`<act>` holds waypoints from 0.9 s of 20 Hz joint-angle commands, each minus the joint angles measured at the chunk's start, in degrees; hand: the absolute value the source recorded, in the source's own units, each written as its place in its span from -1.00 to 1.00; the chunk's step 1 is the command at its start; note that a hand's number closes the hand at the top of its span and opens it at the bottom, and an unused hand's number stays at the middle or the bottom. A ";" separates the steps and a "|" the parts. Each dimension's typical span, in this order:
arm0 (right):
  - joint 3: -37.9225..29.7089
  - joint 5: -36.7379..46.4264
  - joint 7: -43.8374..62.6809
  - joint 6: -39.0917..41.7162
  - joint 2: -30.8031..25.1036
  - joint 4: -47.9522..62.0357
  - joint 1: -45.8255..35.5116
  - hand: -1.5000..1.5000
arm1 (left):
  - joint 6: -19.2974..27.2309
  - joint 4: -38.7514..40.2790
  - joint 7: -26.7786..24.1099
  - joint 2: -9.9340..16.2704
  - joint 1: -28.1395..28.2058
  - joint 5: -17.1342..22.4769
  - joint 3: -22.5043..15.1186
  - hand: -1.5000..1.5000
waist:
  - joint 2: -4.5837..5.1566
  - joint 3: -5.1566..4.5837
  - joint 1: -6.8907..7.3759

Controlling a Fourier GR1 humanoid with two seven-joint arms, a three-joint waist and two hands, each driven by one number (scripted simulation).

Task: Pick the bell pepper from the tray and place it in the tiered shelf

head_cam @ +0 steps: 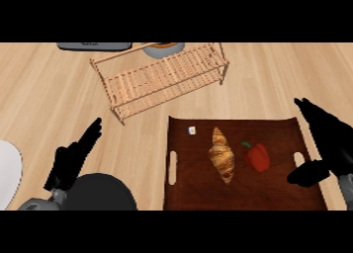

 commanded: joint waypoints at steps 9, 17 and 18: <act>9.83 8.06 20.75 8.81 21.74 10.07 -10.55 -1.00 | 0.76 -0.75 -0.78 -1.65 2.54 -2.18 1.25 0.00 | -0.13 0.21 -0.80; 8.75 13.23 16.93 7.95 21.27 13.03 -6.29 -1.00 | 1.70 -3.14 4.90 -3.73 0.10 -3.72 0.98 0.00 | -0.15 0.26 -1.58; 10.83 15.86 21.51 7.26 26.61 16.06 -9.39 -1.00 | -0.23 -1.86 0.01 -2.43 3.22 -3.40 1.39 0.00 | -0.11 0.23 -1.08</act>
